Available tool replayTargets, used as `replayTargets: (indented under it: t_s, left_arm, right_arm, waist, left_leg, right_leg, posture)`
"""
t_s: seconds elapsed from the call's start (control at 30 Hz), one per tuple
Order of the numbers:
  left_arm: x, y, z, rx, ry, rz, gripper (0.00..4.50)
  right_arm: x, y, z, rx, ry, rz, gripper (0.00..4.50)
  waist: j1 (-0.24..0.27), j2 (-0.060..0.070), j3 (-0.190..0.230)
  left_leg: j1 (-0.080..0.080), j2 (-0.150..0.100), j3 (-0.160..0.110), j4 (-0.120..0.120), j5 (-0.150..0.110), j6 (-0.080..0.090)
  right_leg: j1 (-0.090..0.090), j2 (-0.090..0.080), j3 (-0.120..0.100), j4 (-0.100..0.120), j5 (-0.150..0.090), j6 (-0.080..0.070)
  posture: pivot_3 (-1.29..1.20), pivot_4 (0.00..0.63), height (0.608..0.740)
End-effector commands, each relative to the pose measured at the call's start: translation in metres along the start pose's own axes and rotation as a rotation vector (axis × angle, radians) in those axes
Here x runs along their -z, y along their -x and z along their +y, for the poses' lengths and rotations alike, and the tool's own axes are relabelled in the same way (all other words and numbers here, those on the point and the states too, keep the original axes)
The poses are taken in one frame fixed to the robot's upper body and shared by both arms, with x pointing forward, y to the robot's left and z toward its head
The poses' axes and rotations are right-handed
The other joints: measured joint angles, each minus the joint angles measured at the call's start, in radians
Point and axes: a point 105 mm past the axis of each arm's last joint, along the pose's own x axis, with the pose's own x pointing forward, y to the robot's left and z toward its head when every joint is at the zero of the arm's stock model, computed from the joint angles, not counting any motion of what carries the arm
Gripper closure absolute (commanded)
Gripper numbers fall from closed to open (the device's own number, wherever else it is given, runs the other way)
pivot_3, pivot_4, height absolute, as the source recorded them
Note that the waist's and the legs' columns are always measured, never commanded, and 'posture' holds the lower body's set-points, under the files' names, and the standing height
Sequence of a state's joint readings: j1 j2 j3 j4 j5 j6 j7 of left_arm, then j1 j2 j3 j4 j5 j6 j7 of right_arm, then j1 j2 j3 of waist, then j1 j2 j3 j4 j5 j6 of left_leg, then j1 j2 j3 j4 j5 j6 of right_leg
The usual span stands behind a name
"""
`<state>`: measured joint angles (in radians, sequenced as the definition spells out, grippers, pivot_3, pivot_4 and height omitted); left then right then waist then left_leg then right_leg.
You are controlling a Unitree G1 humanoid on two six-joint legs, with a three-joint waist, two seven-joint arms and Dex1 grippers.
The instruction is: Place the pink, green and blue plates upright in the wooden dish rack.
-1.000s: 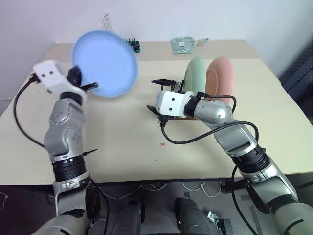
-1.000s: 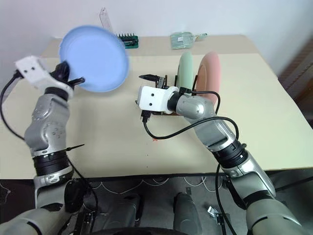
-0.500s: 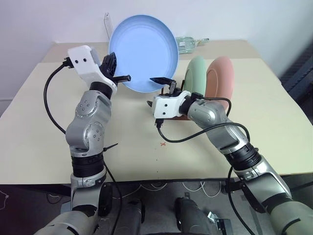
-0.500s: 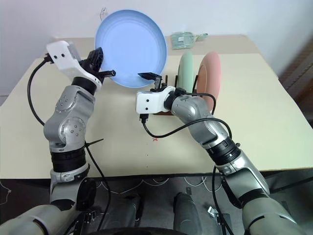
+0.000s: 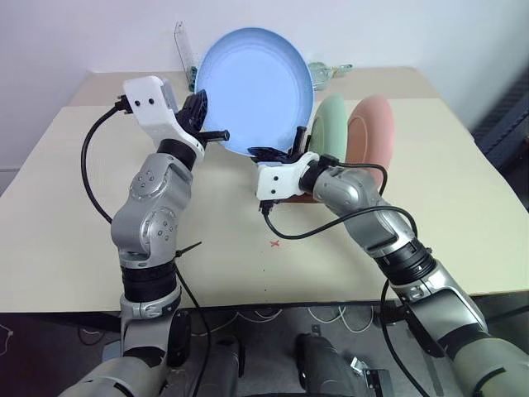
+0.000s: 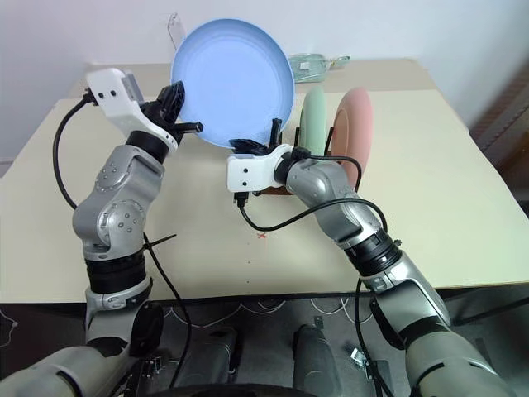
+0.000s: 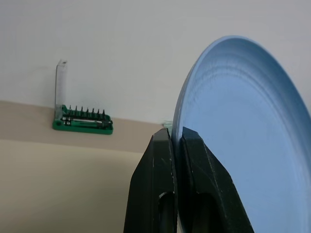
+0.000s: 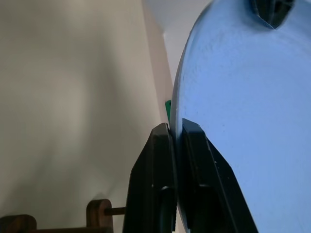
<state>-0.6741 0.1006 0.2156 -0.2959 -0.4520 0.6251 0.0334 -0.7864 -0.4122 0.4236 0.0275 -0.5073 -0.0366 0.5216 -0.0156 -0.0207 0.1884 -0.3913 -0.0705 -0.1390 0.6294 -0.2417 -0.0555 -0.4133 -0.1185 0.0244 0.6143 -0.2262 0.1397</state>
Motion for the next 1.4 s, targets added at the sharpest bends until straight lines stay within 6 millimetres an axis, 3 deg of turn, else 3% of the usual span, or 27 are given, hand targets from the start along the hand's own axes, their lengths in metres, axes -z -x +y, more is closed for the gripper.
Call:
replayTargets:
  t_s: [0.03, 0.2, 0.33, 0.47, 0.57, 0.7, 0.83, 0.9, 1.07, 1.4]
  left_arm:
    - [-0.021, 0.001, -0.002, -0.006, 0.028, -0.086, 3.45]
    - [-0.057, 0.004, 0.052, -0.236, 0.001, -0.255, 0.99]
    - [-0.076, 0.016, 0.097, -0.374, -0.107, -0.314, 0.99]
    - [-0.061, 0.019, 0.111, -0.314, -0.258, -0.204, 0.99]
    - [-0.010, 0.023, 0.093, -0.053, -0.401, 0.036, 0.99]
    - [0.034, 0.044, 0.052, 0.251, -0.350, 0.190, 0.99]
    - [0.065, 0.066, 0.025, 0.449, -0.287, 0.285, 0.99]
    - [0.078, 0.081, 0.010, 0.556, -0.268, 0.339, 0.99]
    - [0.092, 0.103, -0.002, 0.681, -0.217, 0.415, 0.99]
    - [0.092, 0.104, -0.005, 0.683, -0.202, 0.409, 0.99]
  right_arm:
    - [-0.004, 0.002, -0.012, 0.047, 0.013, -0.009, 4.50]
    - [-0.009, 0.002, -0.013, 0.060, -0.004, -0.036, 4.50]
    - [-0.017, 0.002, -0.021, 0.104, -0.081, -0.079, 4.50]
    - [-0.023, 0.005, -0.039, 0.177, -0.206, -0.127, 4.50]
    - [-0.039, 0.012, -0.059, 0.232, -0.431, -0.243, 4.50]
    - [-0.060, 0.026, -0.070, 0.194, -0.865, -0.437, 4.50]
    - [-0.066, 0.035, -0.066, 0.110, -1.123, -0.499, 4.50]
    - [-0.059, 0.036, -0.066, 0.135, -1.260, -0.485, 4.50]
    - [-0.051, 0.037, -0.066, 0.164, -1.441, -0.474, 4.50]
    - [-0.024, 0.040, -0.070, 0.273, -1.607, -0.419, 4.50]
  waist:
    - [0.000, 0.000, 0.000]
    - [-0.006, 0.000, 0.000]
    - [-0.005, 0.000, 0.000]
    - [0.001, 0.000, 0.000]
    - [-0.001, 0.000, 0.000]
    - [-0.006, 0.001, 0.001]
    - [-0.009, 0.002, 0.001]
    - [-0.007, 0.002, 0.001]
    - [-0.005, 0.003, 0.002]
    - [-0.006, 0.003, 0.002]
  left_leg:
    - [0.000, 0.000, 0.000, 0.000, 0.000, 0.000]
    - [0.000, 0.000, 0.000, -0.001, 0.000, 0.000]
    - [0.000, 0.000, 0.000, -0.001, 0.000, -0.001]
    - [0.000, 0.000, 0.000, -0.001, 0.000, -0.001]
    - [0.000, 0.000, 0.000, -0.001, 0.000, 0.000]
    - [0.000, 0.001, -0.001, -0.002, -0.002, 0.004]
    - [0.000, 0.001, -0.001, -0.003, -0.002, 0.003]
    - [0.000, 0.002, -0.001, -0.004, -0.002, 0.003]
    - [0.000, 0.002, 0.000, -0.006, -0.002, 0.003]
    - [0.000, 0.002, 0.001, -0.006, -0.002, 0.003]
  right_leg:
    - [0.000, 0.000, 0.000, 0.000, 0.000, 0.000]
    - [-0.001, 0.000, 0.000, 0.000, 0.000, 0.000]
    - [-0.001, 0.000, 0.000, 0.000, 0.000, 0.000]
    - [0.000, 0.000, 0.000, 0.000, 0.000, 0.000]
    - [0.000, 0.000, 0.000, 0.000, 0.000, 0.000]
    - [-0.001, 0.000, 0.000, 0.001, 0.001, -0.001]
    - [-0.004, 0.001, 0.000, 0.003, 0.001, -0.002]
    - [-0.004, 0.001, 0.001, 0.003, 0.001, -0.002]
    - [-0.006, 0.001, 0.001, 0.003, 0.002, -0.004]
    - [-0.006, 0.001, 0.001, 0.003, 0.002, -0.004]
  posture:
    - [0.00, 0.150, 0.740]
    - [0.00, 0.150, 0.740]
    - [0.00, 0.150, 0.740]
    - [0.00, 0.150, 0.740]
    - [0.00, 0.150, 0.740]
    - [0.00, 0.150, 0.740]
    - [0.00, 0.150, 0.740]
    - [0.00, 0.150, 0.740]
    - [0.00, 0.150, 0.740]
    - [0.00, 0.150, 0.740]
